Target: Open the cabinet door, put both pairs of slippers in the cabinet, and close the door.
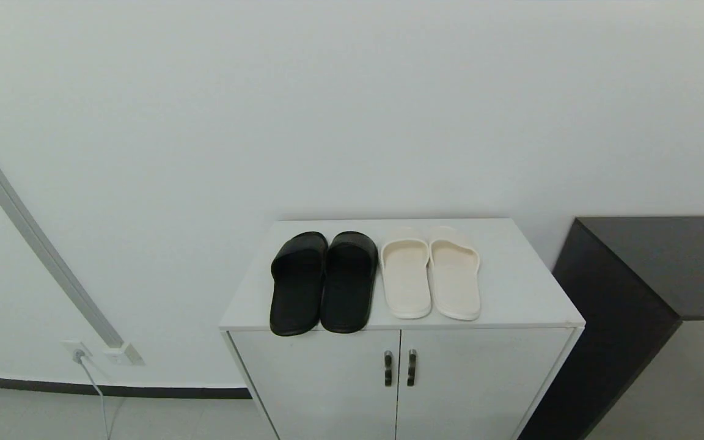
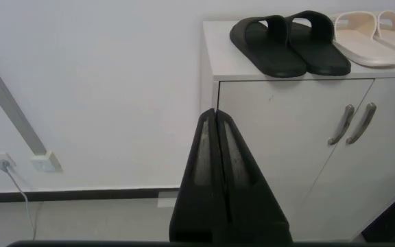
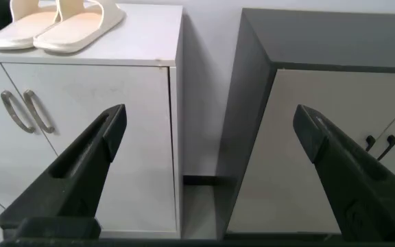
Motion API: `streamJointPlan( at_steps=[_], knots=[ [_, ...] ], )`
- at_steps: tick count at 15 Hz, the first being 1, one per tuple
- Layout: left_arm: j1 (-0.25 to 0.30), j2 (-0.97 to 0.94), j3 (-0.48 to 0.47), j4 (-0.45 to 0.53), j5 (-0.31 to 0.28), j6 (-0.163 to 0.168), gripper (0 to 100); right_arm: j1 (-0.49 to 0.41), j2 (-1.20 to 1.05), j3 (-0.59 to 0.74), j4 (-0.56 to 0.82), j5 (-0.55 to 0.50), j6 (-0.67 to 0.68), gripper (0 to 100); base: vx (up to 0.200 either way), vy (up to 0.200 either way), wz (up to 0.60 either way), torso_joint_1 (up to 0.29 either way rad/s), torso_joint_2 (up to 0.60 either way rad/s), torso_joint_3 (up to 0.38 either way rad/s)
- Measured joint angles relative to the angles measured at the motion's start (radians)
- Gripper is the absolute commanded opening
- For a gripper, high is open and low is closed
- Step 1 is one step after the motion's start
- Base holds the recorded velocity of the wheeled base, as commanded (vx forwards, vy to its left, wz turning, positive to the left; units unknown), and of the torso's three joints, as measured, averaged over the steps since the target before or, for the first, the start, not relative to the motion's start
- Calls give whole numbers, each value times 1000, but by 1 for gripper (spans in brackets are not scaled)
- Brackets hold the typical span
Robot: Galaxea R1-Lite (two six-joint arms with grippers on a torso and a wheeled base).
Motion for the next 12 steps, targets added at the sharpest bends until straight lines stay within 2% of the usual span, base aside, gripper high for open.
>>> streamJointPlan(
  at_steps=[2,4,7,10,12],
  knots=[
    [0,0,0,0,-2,3,0,-1,12,-1,0,0,2,100,0,0,0,0,0,0],
    [0,0,0,0,-3,7,0,6,43,-60,-1,5,56,100,0,0,0,0,0,0],
    [0,0,0,0,-3,9,0,24,182,-162,16,99,81,100,0,0,0,0,0,0],
    [0,1,0,0,-3,10,0,53,436,-191,-71,201,73,100,0,0,0,0,0,0],
    [0,1,0,0,-3,10,0,119,643,-223,-165,217,77,100,0,0,0,0,0,0]
  ],
)
